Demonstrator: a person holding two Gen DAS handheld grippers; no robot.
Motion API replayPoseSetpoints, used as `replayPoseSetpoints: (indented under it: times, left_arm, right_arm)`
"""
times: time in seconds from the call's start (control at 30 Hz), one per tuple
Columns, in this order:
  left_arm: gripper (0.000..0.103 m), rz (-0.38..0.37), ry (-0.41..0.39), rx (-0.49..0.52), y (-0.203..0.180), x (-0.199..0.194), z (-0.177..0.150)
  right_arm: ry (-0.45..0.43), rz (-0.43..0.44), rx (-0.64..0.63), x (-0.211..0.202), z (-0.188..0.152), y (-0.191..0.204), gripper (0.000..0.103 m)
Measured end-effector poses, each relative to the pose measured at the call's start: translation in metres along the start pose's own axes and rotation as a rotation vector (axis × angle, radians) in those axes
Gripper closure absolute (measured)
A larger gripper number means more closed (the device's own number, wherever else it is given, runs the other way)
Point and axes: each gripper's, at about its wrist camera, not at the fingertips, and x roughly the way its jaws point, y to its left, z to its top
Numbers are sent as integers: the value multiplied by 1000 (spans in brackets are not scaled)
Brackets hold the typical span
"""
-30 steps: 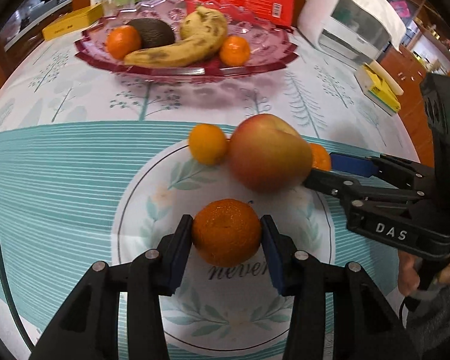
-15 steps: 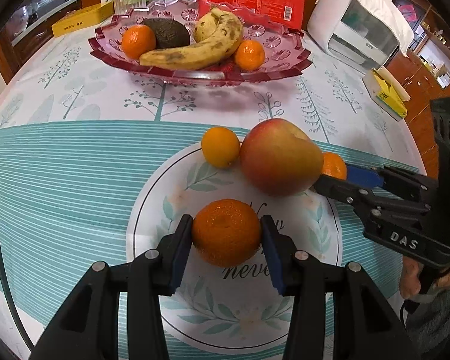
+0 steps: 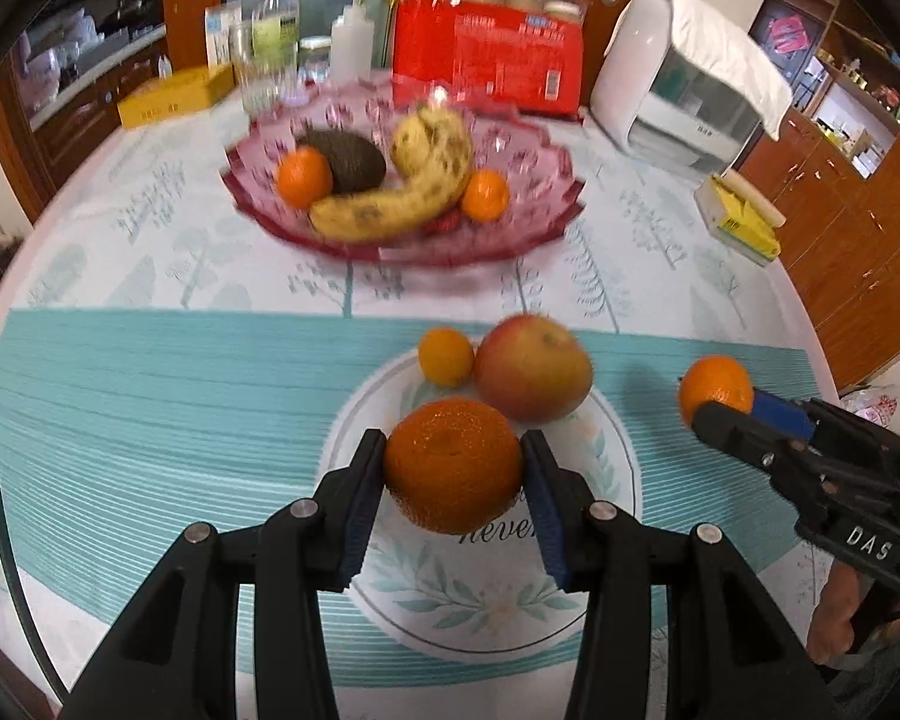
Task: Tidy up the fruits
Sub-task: 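Carry both tangerines over the pink bowl with both tools, then lower both tangerines into the bowl and open both tools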
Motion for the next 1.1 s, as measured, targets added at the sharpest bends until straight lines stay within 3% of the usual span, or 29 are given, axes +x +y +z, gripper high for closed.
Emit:
replayPoseSetpoints:
  times: [0.2,0.37,0.63,0.73,0.9,1.1]
  left_arm:
    - [59,-14,-55,51,4,-52,31]
    - [59,0,-121,96,16,-99,76]
    - [59,56,-206,189,38,-134,160]
    - [59,89,-227,227,47,-125,190]
    - [59,75,-201,255,62,-79,226]
    - [59,36,-59,249,86,12,249]
  right_arm:
    - [-115,2,-17,-42,40,28,65]
    - [-201,-5,-52,-73,88,56,65]
    - [-261,-44,-94,-75,166,86,65]
    - [-253,-52,-76,-55,192,90,64]
    - [-210,-101,-54,5,221,93,64]
    - [-96,-142,-26,87,221,81,64]
